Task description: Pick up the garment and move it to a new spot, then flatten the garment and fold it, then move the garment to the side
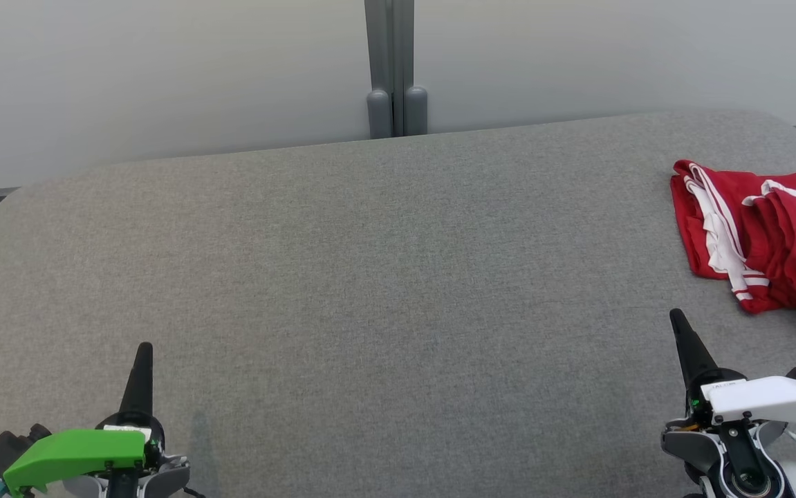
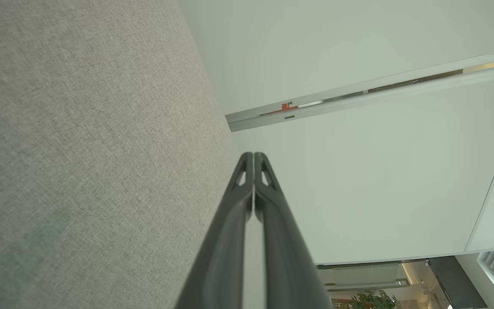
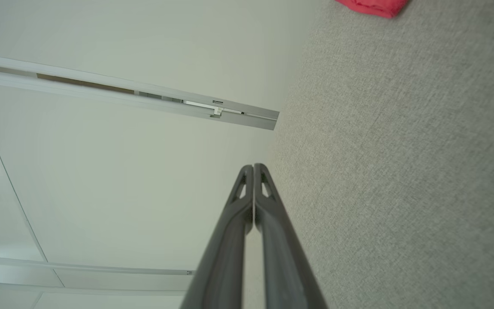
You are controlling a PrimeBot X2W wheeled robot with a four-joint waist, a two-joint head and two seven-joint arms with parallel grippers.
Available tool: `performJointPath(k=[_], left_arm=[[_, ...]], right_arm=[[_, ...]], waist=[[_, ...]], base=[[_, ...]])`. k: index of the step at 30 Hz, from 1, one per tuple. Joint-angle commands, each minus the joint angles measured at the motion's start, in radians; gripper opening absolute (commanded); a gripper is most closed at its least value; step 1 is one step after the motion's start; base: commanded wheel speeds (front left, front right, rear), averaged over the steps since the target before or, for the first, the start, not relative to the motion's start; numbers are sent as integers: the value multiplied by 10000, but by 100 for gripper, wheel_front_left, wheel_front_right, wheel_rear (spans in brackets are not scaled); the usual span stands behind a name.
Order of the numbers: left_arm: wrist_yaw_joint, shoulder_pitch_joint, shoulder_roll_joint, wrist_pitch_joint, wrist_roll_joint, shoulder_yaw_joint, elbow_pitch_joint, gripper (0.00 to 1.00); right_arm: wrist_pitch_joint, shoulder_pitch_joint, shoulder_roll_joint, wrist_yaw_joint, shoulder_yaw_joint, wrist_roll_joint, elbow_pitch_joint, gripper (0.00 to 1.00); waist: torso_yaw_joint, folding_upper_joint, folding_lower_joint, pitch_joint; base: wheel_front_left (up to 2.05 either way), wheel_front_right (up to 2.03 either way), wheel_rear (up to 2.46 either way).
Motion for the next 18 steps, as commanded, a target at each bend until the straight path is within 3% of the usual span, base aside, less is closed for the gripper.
performJointPath(k=[1, 18], left_arm=[[-74, -247, 65, 76, -244, 46, -8, 0], [-136, -524, 72, 404, -1461, 165, 81, 0]], right_arm=[[82, -182, -48, 6, -27, 256, -11, 0], [428, -360, -51, 5, -87, 1671, 50, 0]], waist=[[3, 0, 0, 1], [31, 0, 0, 18]], base=[[0, 0, 0], [0, 0, 0]])
